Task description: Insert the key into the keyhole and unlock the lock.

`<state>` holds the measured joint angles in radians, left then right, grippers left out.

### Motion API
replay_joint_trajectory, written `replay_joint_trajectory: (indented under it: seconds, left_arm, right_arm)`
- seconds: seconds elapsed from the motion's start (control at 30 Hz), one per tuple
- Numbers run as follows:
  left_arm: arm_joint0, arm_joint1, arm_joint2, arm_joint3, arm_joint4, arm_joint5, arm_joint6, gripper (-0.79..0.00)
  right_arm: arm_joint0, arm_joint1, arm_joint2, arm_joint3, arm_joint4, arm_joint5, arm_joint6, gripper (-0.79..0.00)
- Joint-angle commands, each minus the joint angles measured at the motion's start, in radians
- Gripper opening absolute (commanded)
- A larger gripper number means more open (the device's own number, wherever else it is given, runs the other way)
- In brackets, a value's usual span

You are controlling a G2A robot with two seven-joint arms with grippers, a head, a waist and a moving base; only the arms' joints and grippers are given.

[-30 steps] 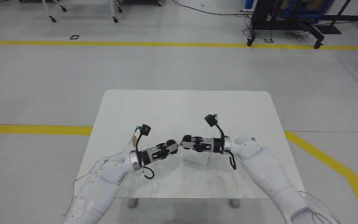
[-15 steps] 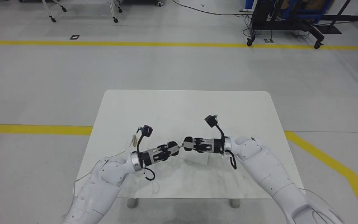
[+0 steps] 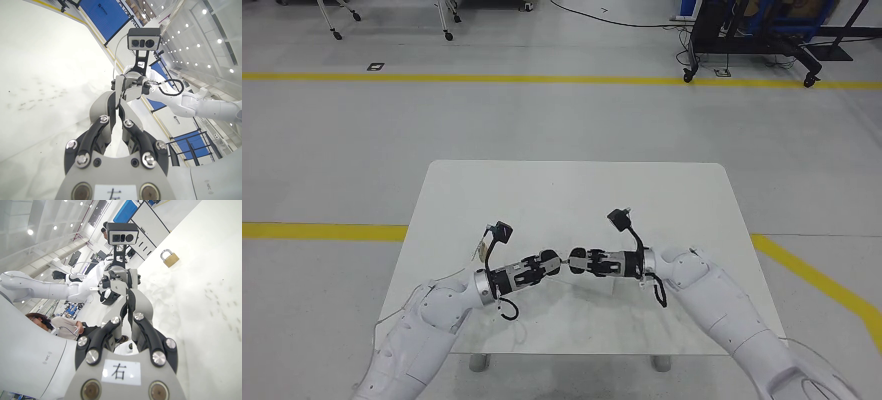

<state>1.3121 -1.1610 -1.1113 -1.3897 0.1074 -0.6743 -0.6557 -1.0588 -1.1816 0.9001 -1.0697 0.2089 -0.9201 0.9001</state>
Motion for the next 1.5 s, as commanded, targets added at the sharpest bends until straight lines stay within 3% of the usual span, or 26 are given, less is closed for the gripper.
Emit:
replay_joint_trajectory:
  seconds: [0.0,0.17,0.47,0.6,0.77,0.93,1.03,1.23,1.37,1.47]
  left_arm:
    - [0.0,0.001,0.0,-0.003,0.003,0.0,0.004,0.0]
    - [0.006,0.004,-0.029,-0.007,0.019,0.007,0.073,0.0]
    - [0.006,0.004,-0.029,-0.007,0.019,0.007,0.073,0.0]
    - [0.003,0.01,-0.038,-0.075,0.14,0.009,0.085,0.0]
    - [0.067,0.047,-0.208,-0.222,0.279,-0.023,0.096,0.0]
    - [0.167,0.089,-0.417,-0.367,0.541,-0.009,-0.003,0.0]
    - [0.209,0.1,-0.456,-0.391,0.66,0.011,-0.035,0.0]
    - [0.214,0.103,-0.396,-0.369,0.871,0.069,-0.056,0.0]
    - [0.177,0.096,-0.33,-0.316,0.946,0.148,-0.037,-0.172]
    - [0.149,0.091,-0.293,-0.28,0.973,0.19,-0.027,-0.256]
  right_arm:
    - [-0.002,0.004,0.001,0.002,0.005,-0.009,-0.009,-0.785]
    - [-0.003,0.016,0.015,0.017,0.008,-0.047,-0.047,-0.785]
    - [-0.01,0.024,0.029,0.035,0.025,-0.092,-0.092,-0.785]
    - [-0.01,0.024,0.029,0.035,0.025,-0.092,-0.092,-0.785]
    - [-0.01,0.024,0.029,0.035,0.025,-0.092,-0.092,-0.785]
    - [-0.01,0.024,0.029,0.035,0.025,-0.092,-0.092,-0.785]
    - [-0.01,0.024,0.029,0.035,0.025,-0.092,-0.092,-0.785]
    - [-0.01,0.024,0.029,0.035,0.025,-0.092,-0.092,-0.785]
    - [-0.01,0.024,0.029,0.035,0.025,-0.092,-0.092,-0.785]
    - [-0.01,0.024,0.029,0.035,0.025,-0.092,-0.092,-0.785]
